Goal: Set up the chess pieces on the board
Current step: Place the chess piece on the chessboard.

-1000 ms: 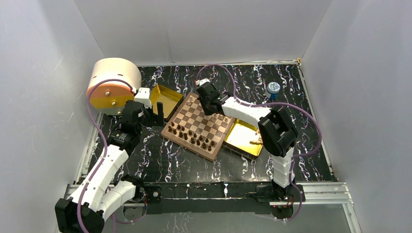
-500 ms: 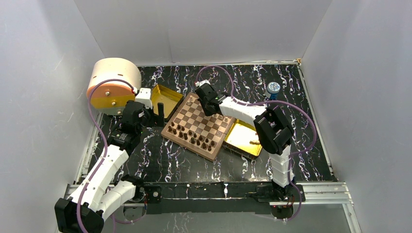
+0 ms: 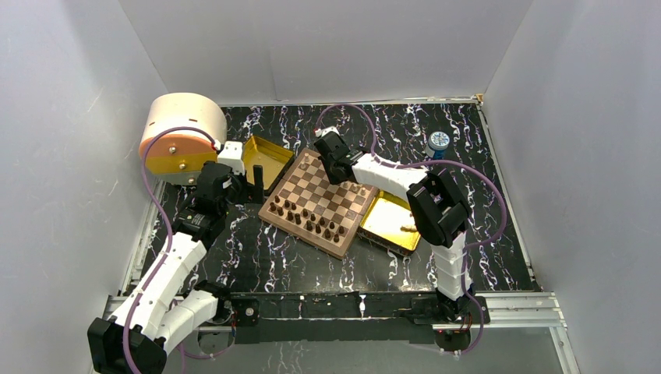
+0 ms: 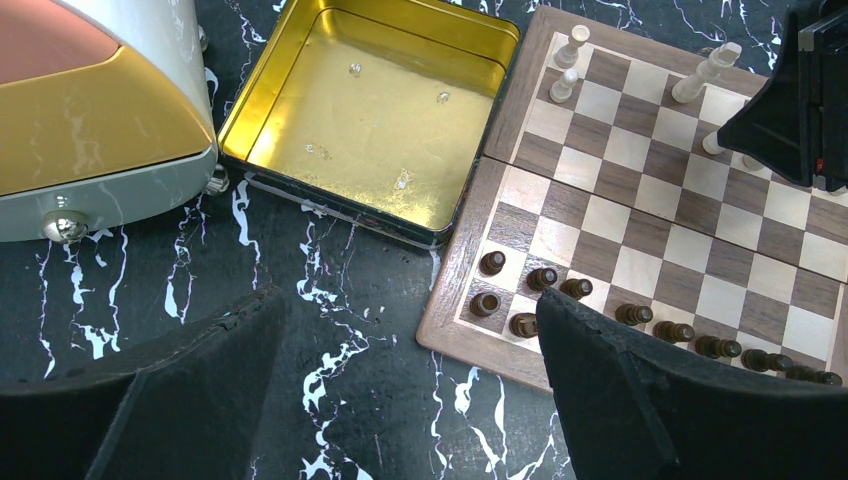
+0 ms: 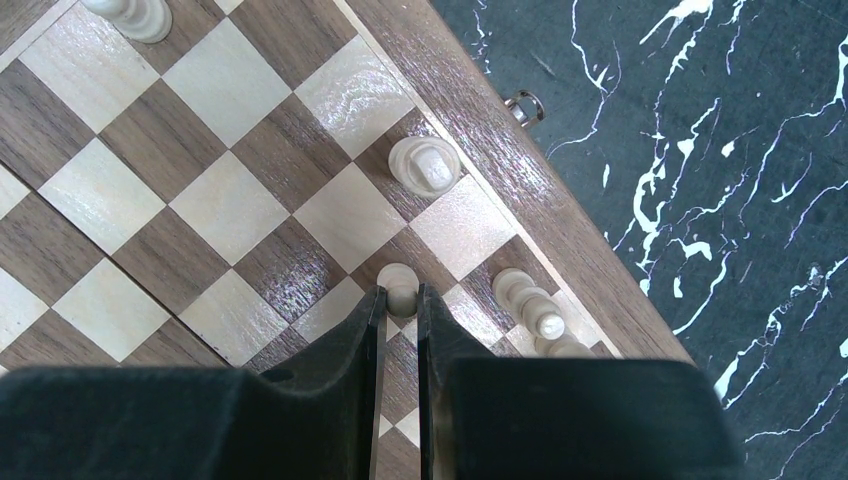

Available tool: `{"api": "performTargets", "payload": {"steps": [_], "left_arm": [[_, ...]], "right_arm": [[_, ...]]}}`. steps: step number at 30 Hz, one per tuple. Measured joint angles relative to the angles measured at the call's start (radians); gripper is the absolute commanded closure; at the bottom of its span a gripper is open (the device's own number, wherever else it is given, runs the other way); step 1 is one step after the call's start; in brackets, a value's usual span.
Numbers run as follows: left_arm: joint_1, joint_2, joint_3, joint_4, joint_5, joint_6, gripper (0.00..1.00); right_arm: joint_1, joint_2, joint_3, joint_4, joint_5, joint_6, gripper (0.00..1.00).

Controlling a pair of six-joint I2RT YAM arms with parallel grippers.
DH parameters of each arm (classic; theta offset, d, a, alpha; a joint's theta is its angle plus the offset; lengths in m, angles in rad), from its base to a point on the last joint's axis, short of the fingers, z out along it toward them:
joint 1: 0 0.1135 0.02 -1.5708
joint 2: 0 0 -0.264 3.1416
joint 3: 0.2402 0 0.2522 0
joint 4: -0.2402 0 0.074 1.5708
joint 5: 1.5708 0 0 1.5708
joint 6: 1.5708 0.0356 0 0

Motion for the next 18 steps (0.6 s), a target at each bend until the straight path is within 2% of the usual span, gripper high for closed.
{"api": "performTargets", "payload": {"steps": [5, 9, 18], "left_arm": [[0.0, 0.0, 0.0, 0.0, 0.0, 0.0, 0.07], [0.0, 0.0, 0.0, 0.0, 0.0, 0.0, 0.07], [0.0, 0.0, 0.0, 0.0, 0.0, 0.0, 0.07]], "right_arm": [[0.0, 0.003, 0.004, -0.001, -0.001, 0.003, 0.87], [0.0, 0.003, 0.004, -0.001, -0.004, 0.005, 0.79], [-0.001, 0.004, 0.014, -0.015, -0.017, 0.019, 0.71]]}}
